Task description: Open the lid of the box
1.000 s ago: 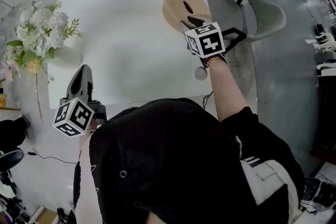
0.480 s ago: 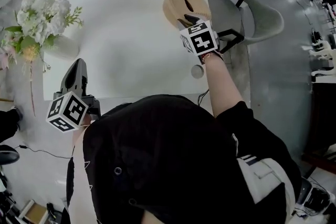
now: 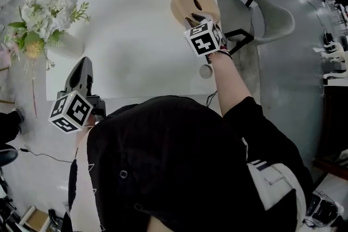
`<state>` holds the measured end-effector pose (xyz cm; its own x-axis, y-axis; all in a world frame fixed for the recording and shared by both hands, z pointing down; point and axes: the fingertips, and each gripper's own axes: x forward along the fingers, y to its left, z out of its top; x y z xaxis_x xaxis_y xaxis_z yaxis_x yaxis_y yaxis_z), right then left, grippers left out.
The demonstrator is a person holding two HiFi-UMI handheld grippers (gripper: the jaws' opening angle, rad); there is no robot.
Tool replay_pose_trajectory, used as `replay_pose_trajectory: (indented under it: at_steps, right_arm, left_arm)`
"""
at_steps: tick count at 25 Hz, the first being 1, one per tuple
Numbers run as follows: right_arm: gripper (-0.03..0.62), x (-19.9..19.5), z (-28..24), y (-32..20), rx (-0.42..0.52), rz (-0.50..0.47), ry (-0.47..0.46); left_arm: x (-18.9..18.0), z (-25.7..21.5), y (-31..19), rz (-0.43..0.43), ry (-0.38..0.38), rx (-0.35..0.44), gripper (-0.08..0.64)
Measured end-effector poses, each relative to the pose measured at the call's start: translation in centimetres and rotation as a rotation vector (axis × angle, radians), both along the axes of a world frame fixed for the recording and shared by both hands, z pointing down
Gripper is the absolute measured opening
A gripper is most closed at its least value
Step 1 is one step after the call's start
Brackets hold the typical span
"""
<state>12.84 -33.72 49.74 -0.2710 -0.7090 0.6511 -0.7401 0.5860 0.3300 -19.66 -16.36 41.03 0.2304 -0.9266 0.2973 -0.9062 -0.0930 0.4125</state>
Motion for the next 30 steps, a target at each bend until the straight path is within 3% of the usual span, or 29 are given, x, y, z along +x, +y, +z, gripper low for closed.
replay_pose_trajectory:
  at_steps: [14, 30]
  right_arm:
    - [0.095, 0.1, 0.1, 0.0, -0.089, 0.022, 0.021]
    - [0.078, 0.6, -0.1, 0.0, -0.128, 0.015, 0.015]
  left_arm:
    - [0.7, 0.5, 0.1, 0.031, 0.013, -0.012, 0.011]
    - [1.7, 0.6, -0.6, 0.063, 0.017, -0.013, 0.011]
